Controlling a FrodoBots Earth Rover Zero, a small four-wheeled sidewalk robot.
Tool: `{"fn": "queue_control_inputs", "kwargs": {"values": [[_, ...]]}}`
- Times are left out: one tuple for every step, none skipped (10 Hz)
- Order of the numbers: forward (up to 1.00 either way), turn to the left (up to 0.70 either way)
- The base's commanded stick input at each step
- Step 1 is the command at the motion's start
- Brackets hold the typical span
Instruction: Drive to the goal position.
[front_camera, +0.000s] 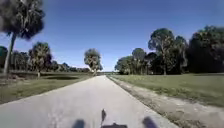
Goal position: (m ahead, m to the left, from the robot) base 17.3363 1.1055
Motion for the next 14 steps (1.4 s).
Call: {"fn": "queue_control_inputs", "kwargs": {"values": [[0.70,0.35],[0.70,0.35],[0.70,0.35],[0.70,0.13],[0.70,0.04],[0.70,0.00],[0.70,0.00],[0.70,0.00],[0.70,0.00],[0.70,0.00],[0.70,0.00],[0.70,0.00],[0.70,0.00],[0.70,0.00]]}}
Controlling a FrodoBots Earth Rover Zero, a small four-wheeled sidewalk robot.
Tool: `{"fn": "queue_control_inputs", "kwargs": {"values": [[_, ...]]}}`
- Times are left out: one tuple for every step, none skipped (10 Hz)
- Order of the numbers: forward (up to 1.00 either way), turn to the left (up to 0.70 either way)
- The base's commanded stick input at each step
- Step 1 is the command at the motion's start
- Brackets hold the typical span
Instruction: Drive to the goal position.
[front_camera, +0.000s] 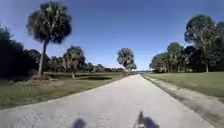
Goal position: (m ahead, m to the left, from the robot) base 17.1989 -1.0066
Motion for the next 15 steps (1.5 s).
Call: {"fn": "queue_control_inputs", "kwargs": {"values": [[0.70,0.00],[0.70,0.00],[0.70,0.00],[0.70,0.00],[0.70,0.00],[0.70,0.00],[0.70,0.00],[0.70,0.00],[0.70,0.00],[0.70,0.00],[0.70,0.00],[0.70,0.00],[0.70,0.00],[0.70,0.00],[0.70,0.00]]}}
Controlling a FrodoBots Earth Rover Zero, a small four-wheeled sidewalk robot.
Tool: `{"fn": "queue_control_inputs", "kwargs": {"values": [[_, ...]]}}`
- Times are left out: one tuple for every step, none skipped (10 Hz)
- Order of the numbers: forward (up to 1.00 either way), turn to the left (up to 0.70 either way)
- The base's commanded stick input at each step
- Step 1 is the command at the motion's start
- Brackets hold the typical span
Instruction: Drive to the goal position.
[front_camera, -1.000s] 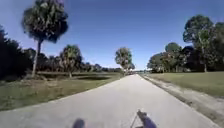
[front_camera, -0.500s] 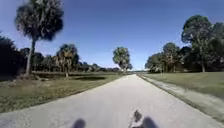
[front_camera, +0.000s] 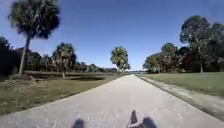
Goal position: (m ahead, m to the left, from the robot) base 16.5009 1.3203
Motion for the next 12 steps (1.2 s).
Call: {"fn": "queue_control_inputs", "kwargs": {"values": [[0.70,0.00],[0.70,0.00],[0.70,0.00],[0.70,0.00],[0.70,0.00],[0.70,0.00],[0.70,0.00],[0.70,0.00],[0.70,0.00],[0.70,0.00],[0.70,0.00],[0.70,0.00]]}}
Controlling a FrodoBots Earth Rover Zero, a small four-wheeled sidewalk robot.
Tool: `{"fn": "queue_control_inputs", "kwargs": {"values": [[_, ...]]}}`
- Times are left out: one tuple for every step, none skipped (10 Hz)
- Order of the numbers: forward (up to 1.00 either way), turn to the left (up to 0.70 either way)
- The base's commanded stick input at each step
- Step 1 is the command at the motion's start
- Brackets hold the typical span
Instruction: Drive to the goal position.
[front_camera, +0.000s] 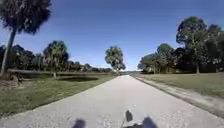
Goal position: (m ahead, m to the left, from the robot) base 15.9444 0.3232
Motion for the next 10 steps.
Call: {"fn": "queue_control_inputs", "kwargs": {"values": [[0.70,0.00],[0.70,0.00],[0.70,0.00],[0.70,0.00],[0.70,0.00],[0.70,0.00],[0.70,0.00],[0.70,0.00],[0.70,0.00],[0.70,0.00]]}}
